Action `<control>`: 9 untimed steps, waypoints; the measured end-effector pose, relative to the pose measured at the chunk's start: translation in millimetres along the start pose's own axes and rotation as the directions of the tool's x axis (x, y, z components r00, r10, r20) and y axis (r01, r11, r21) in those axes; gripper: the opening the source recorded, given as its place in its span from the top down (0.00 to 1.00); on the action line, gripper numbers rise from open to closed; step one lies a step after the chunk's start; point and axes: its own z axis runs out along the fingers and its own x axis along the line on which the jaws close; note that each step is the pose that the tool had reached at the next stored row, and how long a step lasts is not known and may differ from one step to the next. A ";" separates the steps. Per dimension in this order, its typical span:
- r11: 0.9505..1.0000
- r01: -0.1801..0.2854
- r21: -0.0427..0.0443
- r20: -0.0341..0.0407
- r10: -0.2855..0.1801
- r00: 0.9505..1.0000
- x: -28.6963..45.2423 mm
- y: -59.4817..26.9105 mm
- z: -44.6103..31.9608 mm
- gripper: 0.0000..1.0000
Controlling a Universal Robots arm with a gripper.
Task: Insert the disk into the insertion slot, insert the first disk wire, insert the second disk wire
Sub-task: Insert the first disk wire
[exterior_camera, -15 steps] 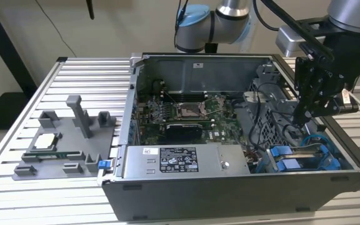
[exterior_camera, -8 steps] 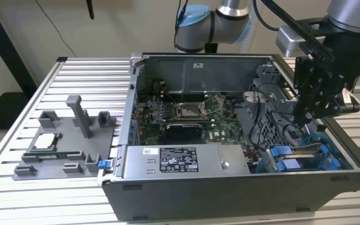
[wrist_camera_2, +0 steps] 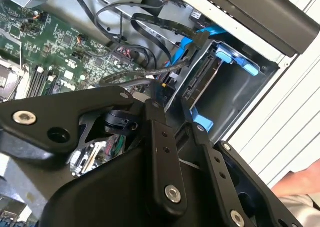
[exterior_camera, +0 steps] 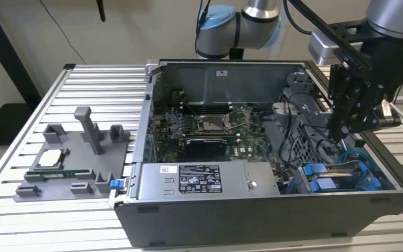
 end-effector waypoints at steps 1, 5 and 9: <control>1.000 -0.001 0.000 0.001 0.001 1.000 0.0 0.0 0.1 0.00; 1.000 -0.006 0.000 0.004 0.006 1.000 0.1 0.1 0.5 0.00; 1.000 -0.006 0.000 0.005 0.006 1.000 0.1 0.1 0.6 1.00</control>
